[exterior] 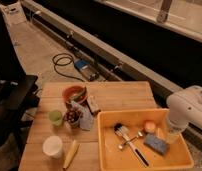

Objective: Wipe tray with sponge

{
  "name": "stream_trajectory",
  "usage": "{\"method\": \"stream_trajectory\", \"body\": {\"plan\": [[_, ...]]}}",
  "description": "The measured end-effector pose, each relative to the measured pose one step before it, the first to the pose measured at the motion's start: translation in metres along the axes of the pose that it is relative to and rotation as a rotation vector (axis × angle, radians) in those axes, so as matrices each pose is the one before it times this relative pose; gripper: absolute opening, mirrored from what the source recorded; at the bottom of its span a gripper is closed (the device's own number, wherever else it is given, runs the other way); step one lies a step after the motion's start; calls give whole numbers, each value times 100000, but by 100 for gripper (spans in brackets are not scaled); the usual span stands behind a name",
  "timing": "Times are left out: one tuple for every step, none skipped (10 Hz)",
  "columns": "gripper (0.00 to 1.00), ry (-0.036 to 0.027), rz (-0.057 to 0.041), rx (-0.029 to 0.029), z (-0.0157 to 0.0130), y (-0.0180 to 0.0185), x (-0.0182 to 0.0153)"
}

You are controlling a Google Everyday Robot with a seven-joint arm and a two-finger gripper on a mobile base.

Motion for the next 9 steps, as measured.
{"method": "stream_trajectory", "body": {"plan": [[65,-66,155,133,-1,-17,64],[65,282,211,-160,14,56,176],[65,310,227,-486,97,61,-69],[65,254,989,-1373,655,305,-79],[65,326,1396,-2219,1062,457,285],[65,93,681,-1919,1015,401,22],[65,58,379,-2451,1137,504,-142],[65,-457,621,-2497,1025,585,-37],[65,-999,630,-2177,826,531,-43]]}}
